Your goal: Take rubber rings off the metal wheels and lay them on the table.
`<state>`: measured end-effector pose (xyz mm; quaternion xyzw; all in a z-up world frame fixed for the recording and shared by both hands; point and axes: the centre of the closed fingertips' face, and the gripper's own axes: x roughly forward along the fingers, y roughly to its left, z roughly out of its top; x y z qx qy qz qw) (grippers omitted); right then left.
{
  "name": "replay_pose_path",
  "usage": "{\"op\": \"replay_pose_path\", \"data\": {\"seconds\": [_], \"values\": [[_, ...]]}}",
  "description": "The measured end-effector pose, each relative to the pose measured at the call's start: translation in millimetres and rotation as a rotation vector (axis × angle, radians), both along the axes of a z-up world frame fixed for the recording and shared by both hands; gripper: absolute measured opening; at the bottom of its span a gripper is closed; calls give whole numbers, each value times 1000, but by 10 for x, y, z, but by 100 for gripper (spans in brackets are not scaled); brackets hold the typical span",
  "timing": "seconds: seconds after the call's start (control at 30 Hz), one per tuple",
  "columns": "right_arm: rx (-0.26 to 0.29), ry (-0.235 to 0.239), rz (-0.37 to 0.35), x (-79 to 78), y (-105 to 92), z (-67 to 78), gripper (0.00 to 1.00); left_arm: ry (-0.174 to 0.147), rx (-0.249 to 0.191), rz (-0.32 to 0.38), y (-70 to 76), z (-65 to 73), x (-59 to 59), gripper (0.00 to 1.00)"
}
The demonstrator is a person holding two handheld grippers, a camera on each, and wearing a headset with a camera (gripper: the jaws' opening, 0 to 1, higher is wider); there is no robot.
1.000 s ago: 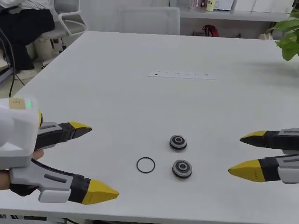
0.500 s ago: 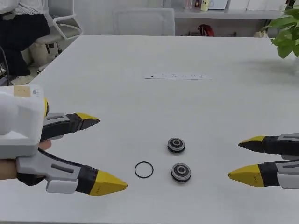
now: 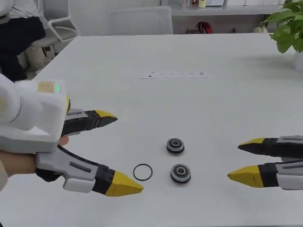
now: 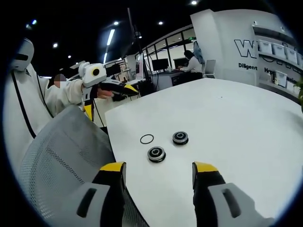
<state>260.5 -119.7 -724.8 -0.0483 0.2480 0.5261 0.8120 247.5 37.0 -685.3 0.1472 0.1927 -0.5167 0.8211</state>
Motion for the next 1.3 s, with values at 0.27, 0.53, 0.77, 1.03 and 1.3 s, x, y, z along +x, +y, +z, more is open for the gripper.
{"op": "replay_pose_path", "data": {"seconds": [0.27, 0.53, 0.77, 1.03, 1.3], "values": [[8, 8, 10, -4, 24, -21, 52, -7, -35, -53, -278, 115, 90, 96], [7, 20, 38, 43, 88, -64, 52, -2, -43, -84, -471, 79, 175, 95], [6, 31, 65, 99, 187, -106, 52, 28, -72, -97, -577, -8, 219, 90], [3, 33, 88, 168, 271, -124, 51, 40, -97, -95, -683, -28, 375, 87], [4, 38, 100, 235, 340, -159, 50, 30, -137, -77, -810, 21, 583, 87]]}}
